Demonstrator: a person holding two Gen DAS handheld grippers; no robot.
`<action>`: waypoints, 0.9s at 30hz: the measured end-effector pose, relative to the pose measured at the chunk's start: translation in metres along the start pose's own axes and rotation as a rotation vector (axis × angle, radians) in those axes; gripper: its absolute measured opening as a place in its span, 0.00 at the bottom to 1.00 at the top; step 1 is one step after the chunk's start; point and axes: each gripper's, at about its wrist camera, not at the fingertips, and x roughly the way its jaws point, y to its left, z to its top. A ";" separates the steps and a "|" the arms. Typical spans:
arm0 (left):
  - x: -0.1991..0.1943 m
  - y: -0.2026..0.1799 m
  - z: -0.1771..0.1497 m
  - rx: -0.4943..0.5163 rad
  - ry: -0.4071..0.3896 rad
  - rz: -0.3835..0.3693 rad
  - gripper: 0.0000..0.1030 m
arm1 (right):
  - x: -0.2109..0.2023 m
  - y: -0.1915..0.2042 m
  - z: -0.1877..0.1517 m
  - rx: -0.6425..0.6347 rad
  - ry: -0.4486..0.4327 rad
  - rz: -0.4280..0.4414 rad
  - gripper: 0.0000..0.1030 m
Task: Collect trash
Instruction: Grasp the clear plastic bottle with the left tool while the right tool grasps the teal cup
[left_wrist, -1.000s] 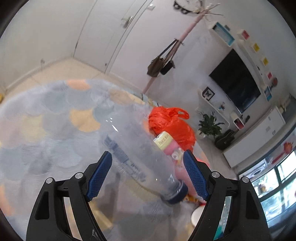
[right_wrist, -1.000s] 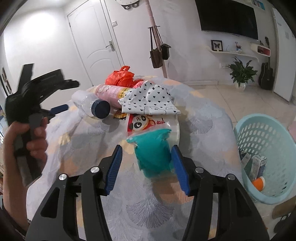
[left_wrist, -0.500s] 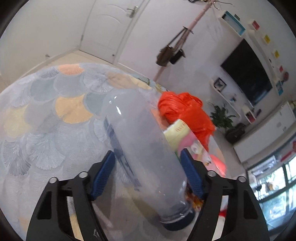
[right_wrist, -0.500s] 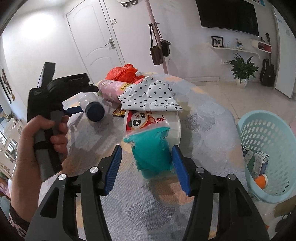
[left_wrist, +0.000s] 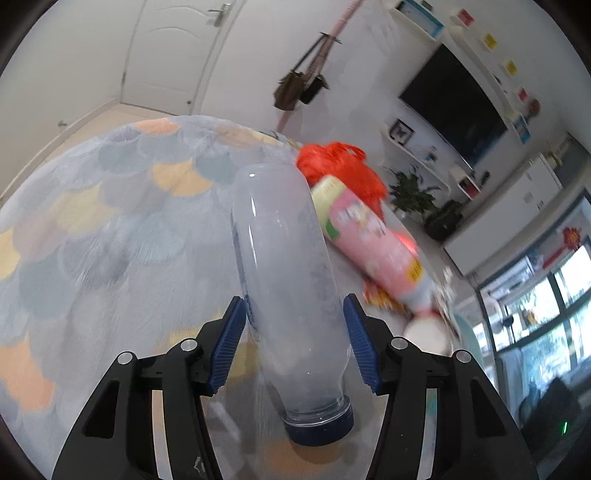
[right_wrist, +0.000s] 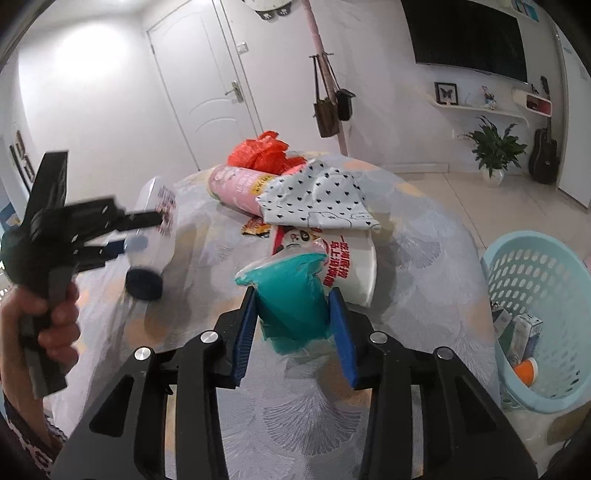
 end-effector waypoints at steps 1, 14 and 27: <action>-0.005 -0.004 -0.006 0.023 0.008 -0.004 0.52 | -0.002 0.000 -0.001 -0.001 -0.010 0.011 0.35; -0.030 -0.034 -0.078 0.256 0.146 -0.008 0.52 | -0.019 0.015 -0.021 0.002 0.127 -0.024 0.35; -0.021 -0.043 -0.090 0.222 0.073 0.052 0.61 | -0.021 0.008 -0.031 0.035 0.145 -0.013 0.61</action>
